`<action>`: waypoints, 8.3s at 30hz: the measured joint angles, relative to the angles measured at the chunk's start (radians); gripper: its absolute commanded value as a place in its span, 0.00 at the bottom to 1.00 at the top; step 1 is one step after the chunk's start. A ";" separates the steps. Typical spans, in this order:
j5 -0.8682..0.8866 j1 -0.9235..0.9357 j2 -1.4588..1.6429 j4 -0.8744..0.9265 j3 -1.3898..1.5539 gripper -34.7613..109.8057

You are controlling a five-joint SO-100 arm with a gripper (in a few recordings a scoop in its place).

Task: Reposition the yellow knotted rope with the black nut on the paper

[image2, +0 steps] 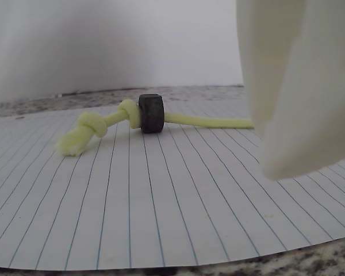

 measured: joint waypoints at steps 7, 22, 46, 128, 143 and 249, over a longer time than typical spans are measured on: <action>0.000 0.000 0.000 0.000 0.000 0.31; 0.000 0.000 0.000 0.000 0.000 0.31; 0.000 0.000 0.000 0.000 0.000 0.31; 0.649 -0.184 -1.597 -0.416 -0.933 0.51; 0.649 -0.253 -1.700 -0.399 -0.979 0.47; 0.040 0.120 -0.532 -0.549 -0.480 0.24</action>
